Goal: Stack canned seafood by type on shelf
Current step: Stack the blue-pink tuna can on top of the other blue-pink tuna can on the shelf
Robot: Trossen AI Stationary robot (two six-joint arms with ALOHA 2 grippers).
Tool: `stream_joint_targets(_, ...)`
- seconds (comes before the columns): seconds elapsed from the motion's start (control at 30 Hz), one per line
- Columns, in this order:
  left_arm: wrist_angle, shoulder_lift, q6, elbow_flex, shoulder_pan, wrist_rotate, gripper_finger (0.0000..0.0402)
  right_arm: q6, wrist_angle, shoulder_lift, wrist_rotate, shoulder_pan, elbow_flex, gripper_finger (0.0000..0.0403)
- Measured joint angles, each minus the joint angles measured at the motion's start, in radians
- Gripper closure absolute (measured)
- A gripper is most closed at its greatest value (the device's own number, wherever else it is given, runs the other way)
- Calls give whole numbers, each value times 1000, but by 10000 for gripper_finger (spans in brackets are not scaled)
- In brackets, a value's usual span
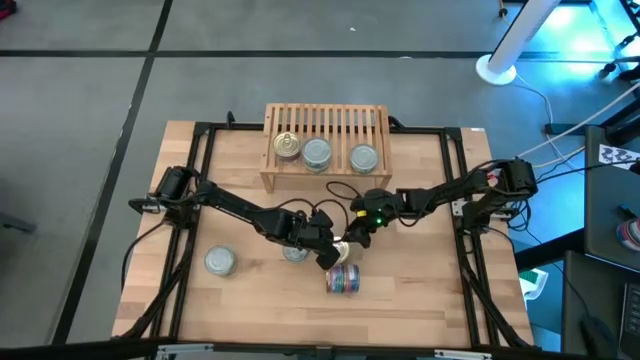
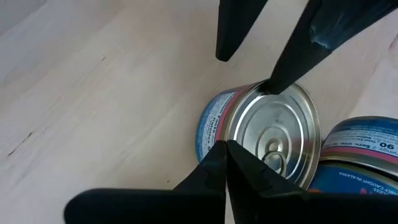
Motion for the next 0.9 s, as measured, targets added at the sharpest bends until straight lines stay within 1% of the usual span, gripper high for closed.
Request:
stream_joint_targets(0.2, 1, 0, 10, 0, -10, -10, 401, -43, -1, 0, -3, 2, 0, 159)
stream_joint_targets(0.47, 1, 0, 11, 0, -23, -34, 401, -47, -9, 0, -5, 3, 0, 159)
stream_joint_targets(0.7, 1, 0, 13, 0, -33, -56, 401, -47, -9, 0, -79, 3, 0, 159)
stream_joint_targets(0.9, 1, 0, 24, 0, -37, -64, 401, -47, -8, 0, -73, 3, 0, 159)
